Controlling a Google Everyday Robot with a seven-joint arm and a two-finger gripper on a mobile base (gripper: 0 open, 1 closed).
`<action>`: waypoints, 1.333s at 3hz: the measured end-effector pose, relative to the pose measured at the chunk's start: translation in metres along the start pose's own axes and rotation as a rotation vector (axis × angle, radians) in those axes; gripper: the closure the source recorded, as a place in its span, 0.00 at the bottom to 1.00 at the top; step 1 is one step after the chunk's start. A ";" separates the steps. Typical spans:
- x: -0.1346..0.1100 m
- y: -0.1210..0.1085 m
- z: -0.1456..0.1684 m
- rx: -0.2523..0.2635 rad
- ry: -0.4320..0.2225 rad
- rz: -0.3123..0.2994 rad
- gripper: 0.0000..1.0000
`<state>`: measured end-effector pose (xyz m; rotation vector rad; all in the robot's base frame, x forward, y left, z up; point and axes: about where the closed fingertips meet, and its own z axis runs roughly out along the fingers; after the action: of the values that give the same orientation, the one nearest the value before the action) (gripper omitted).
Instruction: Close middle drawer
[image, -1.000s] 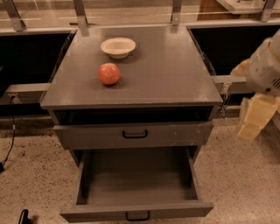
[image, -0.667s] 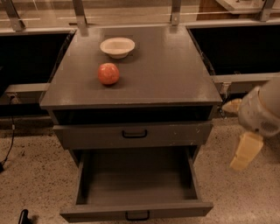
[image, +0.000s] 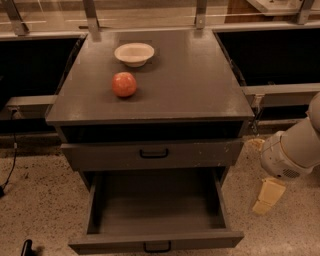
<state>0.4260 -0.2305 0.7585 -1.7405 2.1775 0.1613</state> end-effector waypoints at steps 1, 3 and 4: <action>-0.004 0.001 0.017 -0.052 -0.039 -0.011 0.00; 0.024 0.053 0.188 -0.210 -0.109 -0.039 0.01; 0.043 0.079 0.237 -0.233 -0.144 -0.040 0.23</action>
Offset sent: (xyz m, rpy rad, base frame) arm 0.0091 0.0511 -0.1844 0.1707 0.1732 0.0907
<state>0.3882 -0.1803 0.5127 -1.8297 2.0870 0.5327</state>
